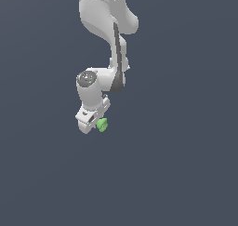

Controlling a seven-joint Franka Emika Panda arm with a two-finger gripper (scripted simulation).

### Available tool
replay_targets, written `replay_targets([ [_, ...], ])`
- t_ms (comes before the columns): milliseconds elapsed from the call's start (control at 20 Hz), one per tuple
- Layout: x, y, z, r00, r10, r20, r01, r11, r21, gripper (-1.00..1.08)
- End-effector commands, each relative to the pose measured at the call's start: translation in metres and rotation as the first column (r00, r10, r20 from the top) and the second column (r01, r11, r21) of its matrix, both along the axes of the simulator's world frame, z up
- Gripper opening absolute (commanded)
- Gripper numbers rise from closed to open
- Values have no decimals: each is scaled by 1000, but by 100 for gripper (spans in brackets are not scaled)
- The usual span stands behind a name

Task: Pick up the object and move it to a goal position.

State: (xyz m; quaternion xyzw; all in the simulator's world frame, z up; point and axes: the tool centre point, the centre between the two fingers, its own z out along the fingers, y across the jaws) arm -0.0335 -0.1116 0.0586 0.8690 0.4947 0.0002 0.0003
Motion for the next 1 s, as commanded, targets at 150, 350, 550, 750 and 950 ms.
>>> replay_targets([
  [150, -4, 4, 12, 1000, 0, 1, 0, 1000, 0, -100],
  [350, -11, 11, 28, 1000, 0, 1, 0, 1000, -1, -100],
  [550, -20, 20, 50, 1000, 1, 0, -1, 1000, -1, -100],
  [750, -33, 32, 80, 1000, 1, 0, -1, 1000, -2, -100],
  [950, -46, 45, 113, 1000, 1, 0, -1, 1000, -2, -100],
])
